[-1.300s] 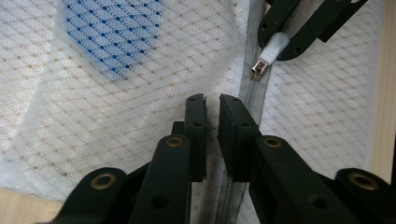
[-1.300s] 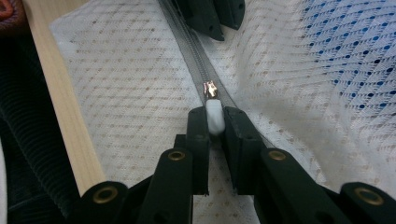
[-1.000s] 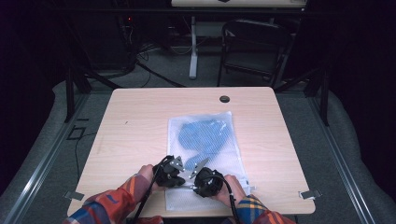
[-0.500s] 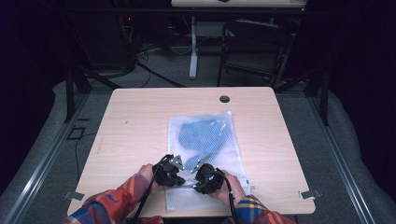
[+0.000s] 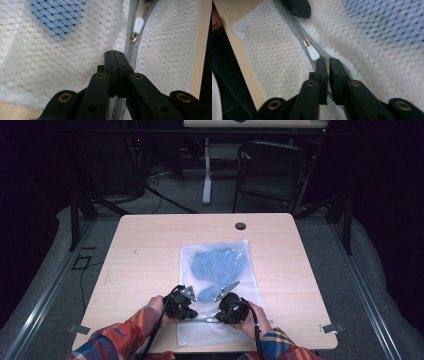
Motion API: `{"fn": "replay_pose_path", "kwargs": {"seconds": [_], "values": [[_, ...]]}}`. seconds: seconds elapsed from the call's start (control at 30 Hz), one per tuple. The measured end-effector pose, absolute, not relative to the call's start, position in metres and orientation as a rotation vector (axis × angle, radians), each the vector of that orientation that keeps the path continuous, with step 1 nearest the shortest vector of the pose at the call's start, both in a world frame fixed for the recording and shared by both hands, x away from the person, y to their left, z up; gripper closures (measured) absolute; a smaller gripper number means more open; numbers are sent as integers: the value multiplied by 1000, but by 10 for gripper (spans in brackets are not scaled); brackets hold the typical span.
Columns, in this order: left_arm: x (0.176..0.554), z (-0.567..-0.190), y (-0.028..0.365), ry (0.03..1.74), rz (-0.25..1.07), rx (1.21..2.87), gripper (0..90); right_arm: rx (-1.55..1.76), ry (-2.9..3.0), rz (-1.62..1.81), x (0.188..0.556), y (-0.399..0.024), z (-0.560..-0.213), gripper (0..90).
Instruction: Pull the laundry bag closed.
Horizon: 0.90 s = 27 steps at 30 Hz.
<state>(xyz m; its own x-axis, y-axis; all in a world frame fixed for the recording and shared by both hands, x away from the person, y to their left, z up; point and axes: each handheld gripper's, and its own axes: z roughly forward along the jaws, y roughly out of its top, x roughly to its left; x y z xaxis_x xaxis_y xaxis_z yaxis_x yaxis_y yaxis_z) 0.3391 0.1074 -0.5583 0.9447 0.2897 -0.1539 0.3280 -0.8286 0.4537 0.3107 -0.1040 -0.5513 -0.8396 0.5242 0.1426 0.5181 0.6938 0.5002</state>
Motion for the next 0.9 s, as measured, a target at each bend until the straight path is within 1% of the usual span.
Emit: {"fn": "replay_pose_path", "kwargs": {"seconds": [0.17,0.2,0.37,0.47,0.6,0.9], "values": [[339,-558,106,439,-103,2610,900,816,2904,841,307,-90,-555,806],[338,-557,105,446,-103,2616,900,804,2909,821,307,-85,-559,779],[333,-551,101,426,-168,2569,900,807,2906,802,308,-83,-560,765],[333,-557,100,423,-195,2613,900,828,2912,798,308,-83,-559,752],[337,-559,102,441,-232,2592,900,895,2936,890,310,-86,-562,753],[336,-559,102,438,-223,2590,900,982,2954,941,312,-87,-562,774]]}}
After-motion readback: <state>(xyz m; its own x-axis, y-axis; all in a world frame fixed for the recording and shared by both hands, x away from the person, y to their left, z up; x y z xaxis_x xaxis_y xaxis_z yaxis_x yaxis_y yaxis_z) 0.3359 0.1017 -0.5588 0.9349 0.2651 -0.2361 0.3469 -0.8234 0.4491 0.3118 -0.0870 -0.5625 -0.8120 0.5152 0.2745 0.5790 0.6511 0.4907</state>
